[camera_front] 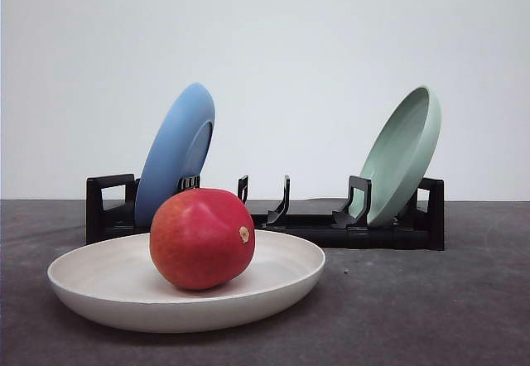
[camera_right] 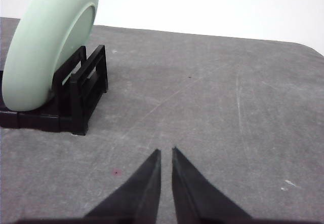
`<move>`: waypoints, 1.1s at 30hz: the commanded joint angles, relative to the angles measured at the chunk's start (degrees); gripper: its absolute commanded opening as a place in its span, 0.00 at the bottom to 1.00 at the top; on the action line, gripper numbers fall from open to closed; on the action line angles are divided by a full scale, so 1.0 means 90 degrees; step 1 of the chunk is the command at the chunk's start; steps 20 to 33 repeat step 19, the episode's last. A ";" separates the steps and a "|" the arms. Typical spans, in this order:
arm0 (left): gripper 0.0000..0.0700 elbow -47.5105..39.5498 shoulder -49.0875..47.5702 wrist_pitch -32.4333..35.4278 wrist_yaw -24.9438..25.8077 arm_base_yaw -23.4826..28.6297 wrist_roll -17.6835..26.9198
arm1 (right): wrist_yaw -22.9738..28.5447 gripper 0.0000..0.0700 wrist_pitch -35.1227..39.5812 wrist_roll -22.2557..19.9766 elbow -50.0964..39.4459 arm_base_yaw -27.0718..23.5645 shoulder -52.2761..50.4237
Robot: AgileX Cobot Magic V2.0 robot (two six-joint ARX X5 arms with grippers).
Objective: Place pomegranate in white plate
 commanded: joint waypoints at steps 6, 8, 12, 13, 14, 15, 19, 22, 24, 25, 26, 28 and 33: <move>0.00 -0.0061 -0.0005 0.0010 -0.0012 0.0000 -0.0019 | 0.0003 0.05 0.0068 0.0007 -0.0024 0.0007 -0.0007; 0.00 -0.0061 -0.0005 0.0010 -0.0012 0.0000 -0.0019 | 0.0005 0.05 0.0068 0.0007 -0.0024 0.0007 -0.0007; 0.00 -0.0061 -0.0005 0.0010 -0.0012 0.0000 -0.0019 | 0.0005 0.05 0.0068 0.0007 -0.0024 0.0007 -0.0007; 0.00 -0.0061 -0.0005 0.0010 -0.0012 0.0000 -0.0019 | 0.0005 0.05 0.0068 0.0007 -0.0024 0.0007 -0.0007; 0.00 -0.0061 -0.0005 0.0010 -0.0012 0.0000 -0.0019 | 0.0003 0.05 0.0068 0.0007 -0.0024 0.0007 -0.0007; 0.00 -0.0061 -0.0005 0.0010 -0.0012 0.0000 -0.0019 | 0.0005 0.05 0.0068 0.0007 -0.0024 0.0007 -0.0007; 0.00 -0.0061 -0.0005 0.0010 -0.0012 0.0000 -0.0019 | 0.0002 0.05 0.0068 0.0007 -0.0024 0.0007 -0.0007; 0.00 -0.0061 -0.0005 0.0010 -0.0012 0.0000 -0.0019 | 0.0002 0.05 0.0068 0.0007 -0.0024 0.0007 -0.0007; 0.00 -0.0061 -0.0005 0.0010 -0.0012 0.0000 -0.0019 | 0.0002 0.05 0.0068 0.0007 -0.0024 0.0007 -0.0007; 0.00 -0.0061 -0.0005 0.0010 -0.0012 0.0000 -0.0019 | 0.0002 0.05 0.0068 0.0007 -0.0024 0.0007 -0.0007; 0.00 -0.0061 -0.0005 0.0010 -0.0012 0.0000 -0.0019 | 0.0002 0.05 0.0068 0.0007 -0.0024 0.0007 -0.0007; 0.00 -0.0061 -0.0005 0.0010 -0.0012 0.0000 -0.0019 | 0.0002 0.05 0.0068 0.0007 -0.0024 0.0007 -0.0007; 0.00 -0.0061 -0.0005 0.0010 -0.0012 0.0000 -0.0019 | 0.0002 0.05 0.0068 0.0007 -0.0024 0.0007 -0.0007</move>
